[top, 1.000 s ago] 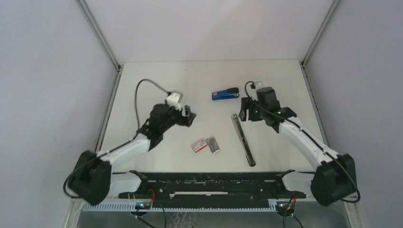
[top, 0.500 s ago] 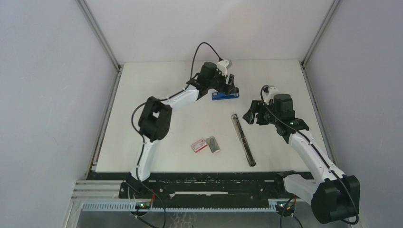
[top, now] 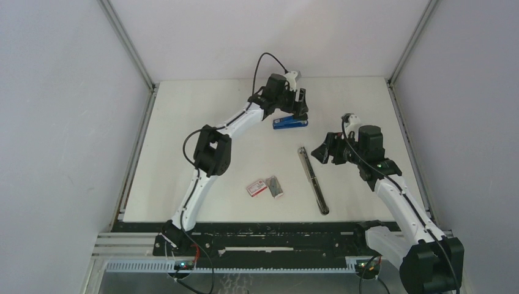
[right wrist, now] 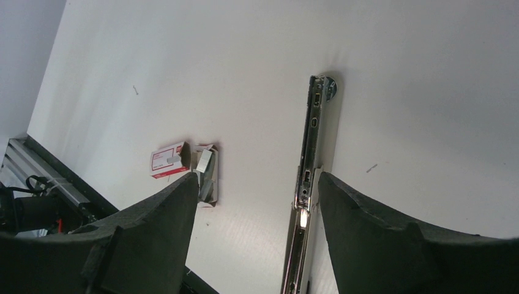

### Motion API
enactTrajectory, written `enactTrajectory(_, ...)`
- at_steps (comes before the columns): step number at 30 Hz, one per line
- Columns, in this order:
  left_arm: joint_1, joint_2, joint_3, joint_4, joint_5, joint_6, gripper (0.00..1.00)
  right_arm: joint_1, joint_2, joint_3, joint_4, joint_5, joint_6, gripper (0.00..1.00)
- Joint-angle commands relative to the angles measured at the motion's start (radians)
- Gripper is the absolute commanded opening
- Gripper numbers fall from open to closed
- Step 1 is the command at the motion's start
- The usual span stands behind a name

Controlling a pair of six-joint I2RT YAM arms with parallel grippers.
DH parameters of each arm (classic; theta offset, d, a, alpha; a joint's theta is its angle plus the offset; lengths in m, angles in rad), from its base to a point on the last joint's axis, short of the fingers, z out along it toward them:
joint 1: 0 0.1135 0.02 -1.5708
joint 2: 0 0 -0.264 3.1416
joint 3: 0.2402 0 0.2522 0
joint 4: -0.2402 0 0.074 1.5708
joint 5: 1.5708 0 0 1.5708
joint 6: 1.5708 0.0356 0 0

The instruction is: Load the staples into the stapler

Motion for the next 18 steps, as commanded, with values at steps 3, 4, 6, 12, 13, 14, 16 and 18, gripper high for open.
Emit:
enactTrajectory(3,0.015,0.016,0.042,-0.075,0.010,-0.139,0.81,-0.021,-0.046,-0.011,0.060,-0.071,0.031,0.71)
enactTrajectory(4,0.015,0.019,0.037,-0.085,0.012,-0.150,0.81,-0.024,-0.051,-0.013,0.061,-0.077,0.035,0.71)
enactTrajectory(6,0.014,0.021,0.027,-0.110,0.022,-0.161,0.79,-0.028,-0.061,-0.018,0.063,-0.089,0.041,0.71)
enactTrajectory(12,-0.017,-0.065,-0.087,-0.126,-0.066,-0.093,0.79,-0.038,-0.099,-0.040,0.071,-0.106,0.058,0.71)
enactTrajectory(13,-0.022,-0.070,-0.088,-0.144,-0.087,-0.080,0.79,-0.039,-0.103,-0.044,0.072,-0.108,0.062,0.71)
enactTrajectory(14,-0.025,-0.069,-0.084,-0.160,-0.100,-0.069,0.78,-0.040,-0.108,-0.046,0.075,-0.109,0.064,0.71)
enactTrajectory(16,-0.033,-0.060,-0.068,-0.198,-0.114,-0.048,0.77,-0.042,-0.115,-0.049,0.075,-0.115,0.069,0.71)
enactTrajectory(18,-0.041,-0.047,-0.046,-0.244,-0.125,-0.025,0.75,-0.043,-0.118,-0.051,0.075,-0.120,0.071,0.71)
